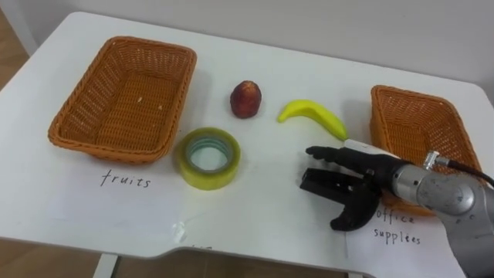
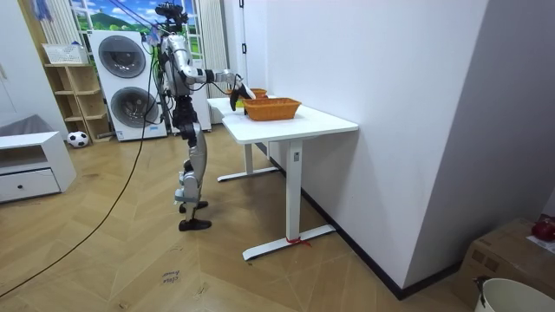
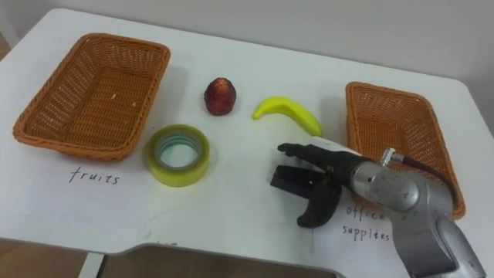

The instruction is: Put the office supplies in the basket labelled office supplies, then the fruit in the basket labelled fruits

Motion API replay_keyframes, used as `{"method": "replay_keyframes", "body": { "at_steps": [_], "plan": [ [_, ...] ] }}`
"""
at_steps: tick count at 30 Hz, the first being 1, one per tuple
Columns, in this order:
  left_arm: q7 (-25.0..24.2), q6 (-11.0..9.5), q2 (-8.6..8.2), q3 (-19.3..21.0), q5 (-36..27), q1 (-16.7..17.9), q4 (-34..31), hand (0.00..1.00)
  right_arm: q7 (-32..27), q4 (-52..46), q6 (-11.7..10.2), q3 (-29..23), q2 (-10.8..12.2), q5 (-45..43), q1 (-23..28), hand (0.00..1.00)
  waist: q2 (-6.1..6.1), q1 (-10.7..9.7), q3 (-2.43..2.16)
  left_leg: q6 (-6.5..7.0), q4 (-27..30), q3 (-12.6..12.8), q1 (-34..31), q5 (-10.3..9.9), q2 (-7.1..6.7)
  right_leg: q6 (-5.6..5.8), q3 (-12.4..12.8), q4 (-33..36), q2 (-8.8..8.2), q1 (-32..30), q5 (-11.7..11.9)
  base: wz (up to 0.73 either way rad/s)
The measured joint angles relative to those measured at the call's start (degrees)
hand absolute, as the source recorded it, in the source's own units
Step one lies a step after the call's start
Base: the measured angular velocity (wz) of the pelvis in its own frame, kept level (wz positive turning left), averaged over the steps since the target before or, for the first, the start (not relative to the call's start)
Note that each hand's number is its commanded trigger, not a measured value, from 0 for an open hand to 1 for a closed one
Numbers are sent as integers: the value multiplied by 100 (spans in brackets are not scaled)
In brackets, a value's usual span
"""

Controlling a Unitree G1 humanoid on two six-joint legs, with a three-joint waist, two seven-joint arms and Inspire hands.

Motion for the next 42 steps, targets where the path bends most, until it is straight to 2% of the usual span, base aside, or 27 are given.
{"method": "replay_keyframes", "body": {
  "at_steps": [7,14,19,33,38,39,42],
  "plan": [
    [15,0,-5,0,-5,1,1,0,0,-27,3,0,3,-44,0,0,4,10,3,0,-9,8,2,0,0,0,10,0,2,-5,0,0],
    [19,11,-31,-1,-12,-25,-2,0,-2,-27,1,17,53,-105,-15,0,51,78,36,0,-25,39,0,0,8,0,20,-1,8,-32,0,-1],
    [28,98,-20,-59,-8,-99,-5,0,-8,-26,0,33,123,-378,-16,0,45,129,31,0,-25,46,-2,0,15,-1,50,0,17,-35,0,-1],
    [120,182,-4,-106,-3,-130,6,0,-41,94,76,262,269,-991,-16,0,30,189,16,0,-19,52,0,0,16,-7,47,11,20,-13,16,0],
    [127,233,-7,-105,10,-152,1,0,-84,65,133,381,415,-1382,-14,0,31,195,10,1,-19,51,6,0,17,-9,55,11,23,-15,35,-1],
    [128,250,-5,-106,10,-154,1,0,-84,67,180,382,454,-1412,-14,98,28,200,4,2,-20,52,11,1,18,-9,81,11,24,-15,39,0],
    [127,303,0,-101,32,-158,-3,0,-84,58,252,430,512,-1574,-18,100,16,233,-16,3,-17,51,12,1,18,-10,91,11,27,-13,44,0]
  ]
}}
